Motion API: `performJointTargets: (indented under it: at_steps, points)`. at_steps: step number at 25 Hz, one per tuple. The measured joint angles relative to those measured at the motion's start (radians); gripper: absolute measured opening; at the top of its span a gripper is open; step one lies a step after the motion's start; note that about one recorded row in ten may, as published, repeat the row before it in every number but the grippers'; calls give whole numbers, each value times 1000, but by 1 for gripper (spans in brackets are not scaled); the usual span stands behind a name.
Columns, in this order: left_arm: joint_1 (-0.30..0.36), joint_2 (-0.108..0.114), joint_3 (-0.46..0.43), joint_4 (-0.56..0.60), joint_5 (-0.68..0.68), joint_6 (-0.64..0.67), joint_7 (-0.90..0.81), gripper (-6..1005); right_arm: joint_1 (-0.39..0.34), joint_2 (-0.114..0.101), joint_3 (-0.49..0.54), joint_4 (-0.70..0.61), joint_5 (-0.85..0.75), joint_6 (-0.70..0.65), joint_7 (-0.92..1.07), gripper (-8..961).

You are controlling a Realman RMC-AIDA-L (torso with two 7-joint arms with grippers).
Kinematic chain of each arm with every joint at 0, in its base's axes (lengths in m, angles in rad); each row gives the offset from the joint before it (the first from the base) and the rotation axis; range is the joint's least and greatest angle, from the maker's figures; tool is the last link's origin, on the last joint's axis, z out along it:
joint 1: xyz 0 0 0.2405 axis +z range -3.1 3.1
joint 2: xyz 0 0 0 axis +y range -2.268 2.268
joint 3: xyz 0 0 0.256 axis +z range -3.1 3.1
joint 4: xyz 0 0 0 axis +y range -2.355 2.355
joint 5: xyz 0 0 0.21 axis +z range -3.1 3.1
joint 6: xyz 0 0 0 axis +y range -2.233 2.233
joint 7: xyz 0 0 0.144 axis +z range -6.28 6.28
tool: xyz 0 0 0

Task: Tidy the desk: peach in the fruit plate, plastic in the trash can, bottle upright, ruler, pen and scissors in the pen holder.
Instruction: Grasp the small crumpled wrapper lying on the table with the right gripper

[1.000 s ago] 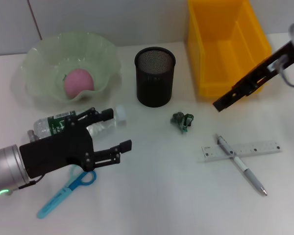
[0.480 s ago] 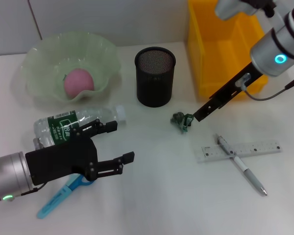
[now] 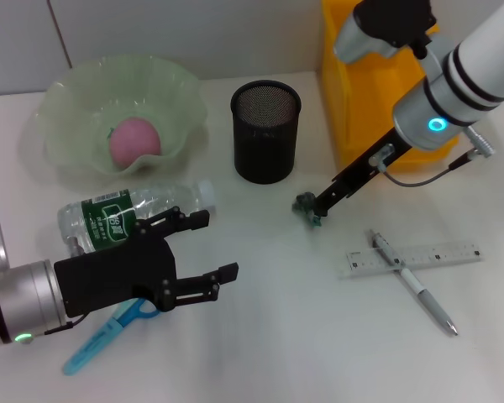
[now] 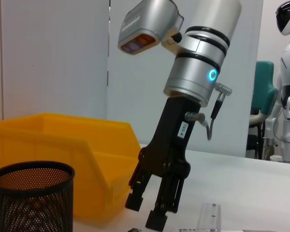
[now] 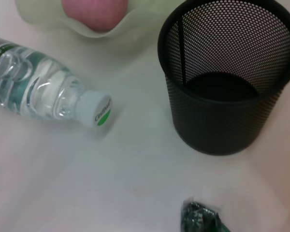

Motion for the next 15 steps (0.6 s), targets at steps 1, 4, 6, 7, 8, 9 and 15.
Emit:
performJointTargets:
  at_steps: [1,4,6,7,8,9,15]
  points:
    - [0,0,0,-5,0,-4,0,864,9,1,-11,26,0,26,-1,829]
    - [0,0,0,-8,0,-8,0,864,16,2,-17,47,2,45,-1,828]
    - [-1,0,0,-8,0,-12,0,864,30,2,-24,83,4,69,-1,828]
    - [-1,0,0,-8,0,-12,0,864,30,2,-24,83,4,69,-1,828]
    - [-1,0,0,-8,0,-12,0,864,37,3,-30,104,4,86,-2,828]
    - [-1,0,0,-8,0,-12,0,864,37,3,-30,104,4,86,-2,827]
    - [-1,1,1,-8,0,-12,-1,863,57,5,-35,145,4,113,-2,826]
